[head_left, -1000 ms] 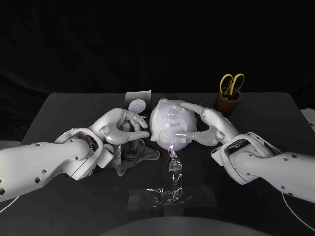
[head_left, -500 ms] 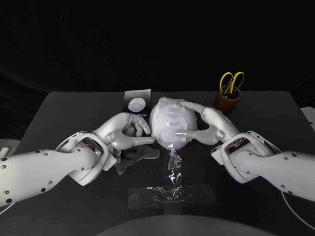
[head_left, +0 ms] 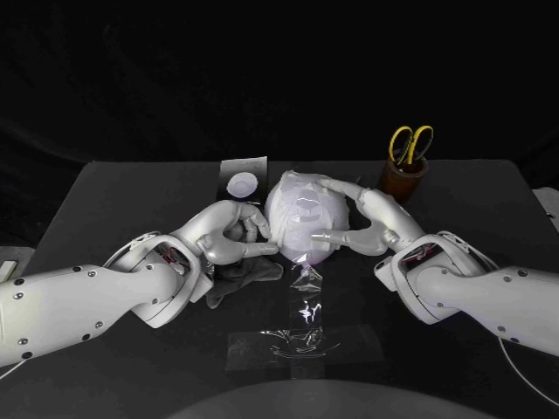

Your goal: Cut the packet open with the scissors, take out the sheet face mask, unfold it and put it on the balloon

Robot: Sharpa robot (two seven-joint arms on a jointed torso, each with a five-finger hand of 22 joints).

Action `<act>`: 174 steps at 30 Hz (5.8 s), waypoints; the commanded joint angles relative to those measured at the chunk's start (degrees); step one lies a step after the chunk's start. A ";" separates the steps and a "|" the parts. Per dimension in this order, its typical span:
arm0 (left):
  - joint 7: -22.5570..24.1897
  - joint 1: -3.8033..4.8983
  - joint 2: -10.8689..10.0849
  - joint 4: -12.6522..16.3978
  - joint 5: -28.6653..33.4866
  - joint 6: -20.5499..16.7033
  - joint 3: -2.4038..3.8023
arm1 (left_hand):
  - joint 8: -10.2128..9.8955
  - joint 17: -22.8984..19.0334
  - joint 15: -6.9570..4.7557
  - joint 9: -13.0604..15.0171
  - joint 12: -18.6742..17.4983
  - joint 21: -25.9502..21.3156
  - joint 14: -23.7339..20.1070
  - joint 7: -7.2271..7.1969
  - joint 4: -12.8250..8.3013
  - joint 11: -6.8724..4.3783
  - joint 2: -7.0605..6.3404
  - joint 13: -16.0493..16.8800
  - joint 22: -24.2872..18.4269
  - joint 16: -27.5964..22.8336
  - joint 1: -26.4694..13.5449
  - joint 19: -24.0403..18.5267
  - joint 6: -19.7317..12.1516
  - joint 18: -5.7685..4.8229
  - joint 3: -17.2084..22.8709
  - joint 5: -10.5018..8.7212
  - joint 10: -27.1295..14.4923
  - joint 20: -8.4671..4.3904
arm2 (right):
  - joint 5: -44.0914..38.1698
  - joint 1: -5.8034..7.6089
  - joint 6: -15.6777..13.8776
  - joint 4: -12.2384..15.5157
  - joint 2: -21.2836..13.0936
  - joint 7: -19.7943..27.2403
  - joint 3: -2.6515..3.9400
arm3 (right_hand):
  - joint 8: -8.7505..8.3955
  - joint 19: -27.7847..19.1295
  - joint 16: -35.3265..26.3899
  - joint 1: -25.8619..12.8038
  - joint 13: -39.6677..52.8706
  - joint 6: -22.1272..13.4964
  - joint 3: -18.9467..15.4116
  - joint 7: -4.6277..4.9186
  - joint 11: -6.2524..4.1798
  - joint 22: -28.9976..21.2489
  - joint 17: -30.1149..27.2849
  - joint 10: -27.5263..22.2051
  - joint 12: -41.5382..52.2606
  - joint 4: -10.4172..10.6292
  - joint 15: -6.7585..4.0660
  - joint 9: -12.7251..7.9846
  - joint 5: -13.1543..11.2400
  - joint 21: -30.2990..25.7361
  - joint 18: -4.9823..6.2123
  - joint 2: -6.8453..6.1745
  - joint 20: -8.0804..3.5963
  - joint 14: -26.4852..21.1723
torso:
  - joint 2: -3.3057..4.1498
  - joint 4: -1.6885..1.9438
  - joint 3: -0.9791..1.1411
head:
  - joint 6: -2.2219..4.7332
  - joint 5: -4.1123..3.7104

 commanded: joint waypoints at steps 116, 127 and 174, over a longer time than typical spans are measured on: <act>-2.38 -0.04 -2.15 -1.45 21.28 5.06 0.81 | 0.84 12.12 -1.63 -1.19 -6.11 2.54 5.01 -1.14 -5.13 -1.44 -2.68 -5.28 3.24 0.97 -4.24 1.58 2.51 -1.63 42.78 -0.18 6.40 -1.11 | 0.06 -0.57 2.52 -0.17 -0.05 -0.28 -0.18 | 0.22 0.68 -0.39 0.18 0.03 0.59 0.38 7.88 0.09 0.21 -0.23 -0.52 0.11 -0.11 -0.04 0.00 -0.31 0.36 0.27 0.64 -0.05 -0.70 | -0.04 0.02 0.00 | 0.79 -0.64; -1.90 -0.04 -2.12 -1.78 21.32 8.90 0.84 | -6.69 -3.50 2.79 -5.62 -11.05 -7.05 -3.49 3.71 -8.28 3.53 -6.40 -7.83 -11.94 -6.54 -10.68 -11.56 -6.53 1.59 28.42 -0.05 -5.50 2.62 | 0.06 -0.62 2.56 -0.20 0.05 -0.21 -0.18 | 0.22 0.68 -0.39 0.18 0.03 0.59 0.38 7.88 0.09 0.21 -0.23 -0.52 0.11 -0.11 -0.04 0.00 -0.31 0.36 0.27 0.64 -0.05 -0.70 | -0.02 0.02 0.02 | 0.95 -0.64; 2.19 0.02 -0.86 -2.35 18.85 10.35 2.89 | -10.04 -10.90 1.65 -11.52 -15.23 -9.96 -6.66 1.65 -4.54 2.03 -5.24 -16.98 -14.87 -6.91 -10.30 -12.76 2.22 2.10 24.26 -0.19 -1.73 1.98 | 0.21 -0.73 2.93 -0.17 0.20 -0.12 -0.18 | 0.15 0.90 -0.45 0.32 0.02 0.52 0.44 7.88 0.10 0.30 -0.29 -0.72 0.10 -0.11 -0.02 -0.11 -0.31 0.44 0.26 0.73 -0.06 -0.74 | -0.02 0.05 0.01 | 0.50 -0.69</act>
